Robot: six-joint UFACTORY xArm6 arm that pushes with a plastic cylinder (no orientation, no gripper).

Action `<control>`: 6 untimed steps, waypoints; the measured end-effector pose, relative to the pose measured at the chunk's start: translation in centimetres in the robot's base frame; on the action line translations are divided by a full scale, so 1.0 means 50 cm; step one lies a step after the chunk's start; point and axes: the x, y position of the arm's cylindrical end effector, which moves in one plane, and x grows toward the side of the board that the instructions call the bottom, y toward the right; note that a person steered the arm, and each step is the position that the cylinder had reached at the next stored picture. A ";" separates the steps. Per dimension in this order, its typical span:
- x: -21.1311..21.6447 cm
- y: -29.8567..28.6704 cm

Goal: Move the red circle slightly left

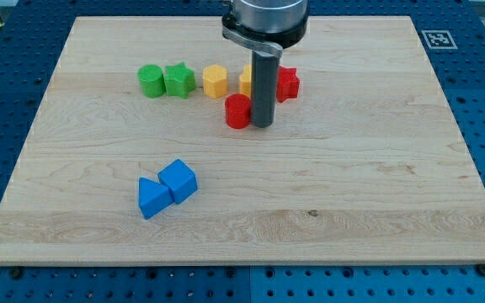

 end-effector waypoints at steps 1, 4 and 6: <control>0.000 -0.032; 0.000 -0.045; 0.049 -0.006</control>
